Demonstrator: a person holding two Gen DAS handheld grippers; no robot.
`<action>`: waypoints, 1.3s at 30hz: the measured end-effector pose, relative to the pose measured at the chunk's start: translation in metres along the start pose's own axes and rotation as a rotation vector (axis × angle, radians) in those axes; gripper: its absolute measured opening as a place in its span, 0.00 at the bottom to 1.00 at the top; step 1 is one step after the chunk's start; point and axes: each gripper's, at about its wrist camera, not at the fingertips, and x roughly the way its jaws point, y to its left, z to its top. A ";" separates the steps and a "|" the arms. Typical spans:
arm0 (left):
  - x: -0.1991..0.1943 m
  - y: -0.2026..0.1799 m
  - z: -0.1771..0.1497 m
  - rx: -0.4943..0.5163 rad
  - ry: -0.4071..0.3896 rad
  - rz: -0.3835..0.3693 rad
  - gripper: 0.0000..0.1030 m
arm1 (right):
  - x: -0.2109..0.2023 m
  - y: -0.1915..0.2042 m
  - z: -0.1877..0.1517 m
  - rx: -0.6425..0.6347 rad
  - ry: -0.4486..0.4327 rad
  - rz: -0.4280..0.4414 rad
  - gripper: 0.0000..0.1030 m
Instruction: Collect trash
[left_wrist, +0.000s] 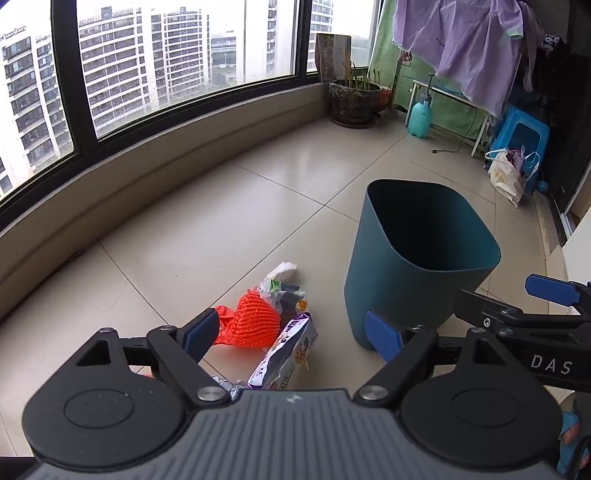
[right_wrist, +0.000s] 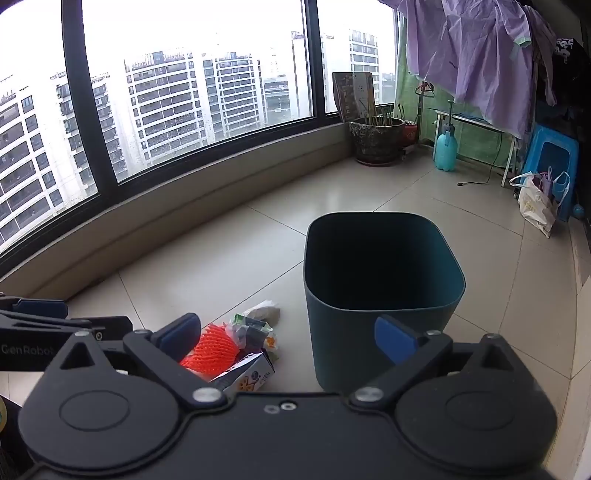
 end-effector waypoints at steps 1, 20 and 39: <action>-0.001 0.000 0.001 -0.003 -0.002 -0.002 0.84 | 0.000 0.001 0.000 -0.002 0.001 0.001 0.98; -0.004 0.002 -0.001 -0.009 -0.021 -0.010 0.84 | -0.003 0.001 0.000 -0.010 -0.012 0.007 0.97; -0.004 0.005 0.000 -0.018 -0.016 -0.014 0.84 | -0.002 0.001 0.000 -0.006 -0.008 0.013 0.96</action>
